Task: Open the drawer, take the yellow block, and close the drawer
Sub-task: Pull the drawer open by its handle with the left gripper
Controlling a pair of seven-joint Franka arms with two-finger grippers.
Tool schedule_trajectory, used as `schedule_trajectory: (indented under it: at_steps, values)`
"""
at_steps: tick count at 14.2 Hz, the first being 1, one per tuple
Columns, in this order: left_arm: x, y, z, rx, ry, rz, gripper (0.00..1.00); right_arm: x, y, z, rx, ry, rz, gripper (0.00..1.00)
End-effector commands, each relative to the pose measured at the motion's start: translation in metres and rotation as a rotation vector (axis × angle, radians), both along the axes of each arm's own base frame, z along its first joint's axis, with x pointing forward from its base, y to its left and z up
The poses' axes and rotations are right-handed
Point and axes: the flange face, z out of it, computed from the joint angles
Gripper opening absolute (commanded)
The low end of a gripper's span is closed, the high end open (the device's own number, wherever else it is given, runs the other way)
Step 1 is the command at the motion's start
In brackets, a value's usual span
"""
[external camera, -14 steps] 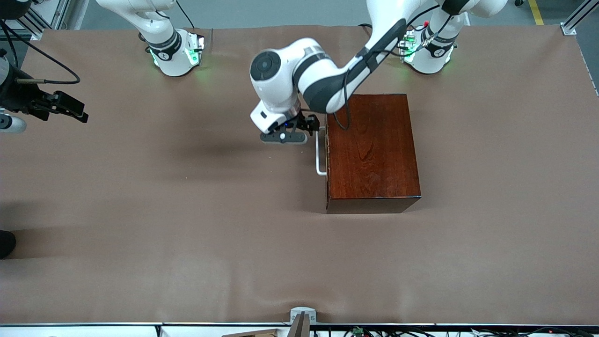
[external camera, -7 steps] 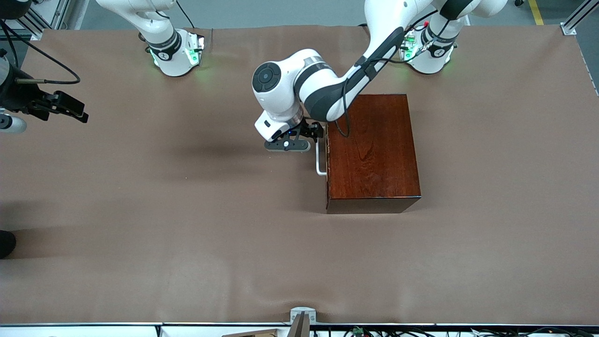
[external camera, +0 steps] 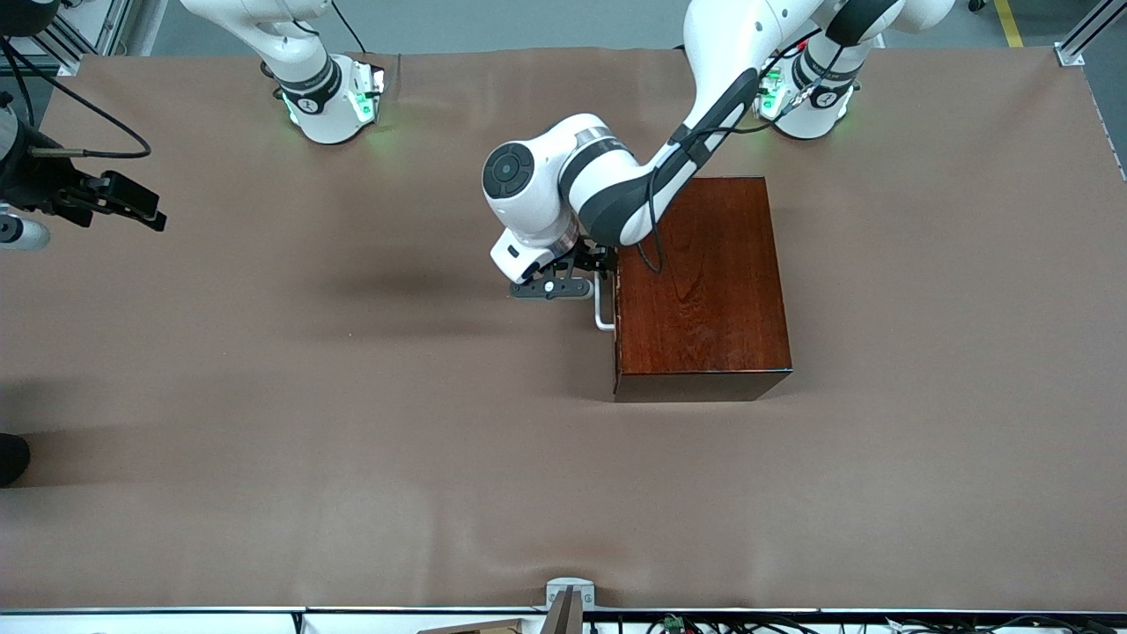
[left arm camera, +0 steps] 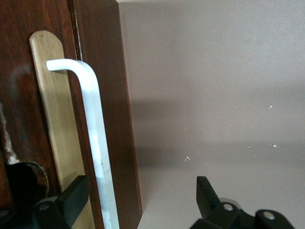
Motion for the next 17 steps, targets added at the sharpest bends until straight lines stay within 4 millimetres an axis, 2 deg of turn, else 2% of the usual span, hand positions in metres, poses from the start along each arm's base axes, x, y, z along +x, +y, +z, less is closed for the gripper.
schedule_trajectory:
  at_steps: [1, 6, 12, 17]
  values:
    - [-0.002, -0.009, -0.011, 0.017, -0.025, 0.013, 1.00, 0.001, 0.003, 0.004, 0.006, 0.000, -0.010, 1.00]
    - [-0.003, -0.019, -0.016, -0.033, -0.053, 0.024, 1.00, 0.001, 0.002, 0.004, 0.006, 0.000, -0.011, 1.00]
    - [-0.009, -0.046, -0.002, -0.164, -0.130, 0.098, 1.00, 0.001, 0.002, 0.005, 0.006, -0.002, -0.011, 1.00]
    - [-0.022, -0.063, -0.020, -0.215, -0.130, 0.102, 1.00, 0.001, 0.002, 0.004, 0.006, 0.000, -0.011, 1.00]
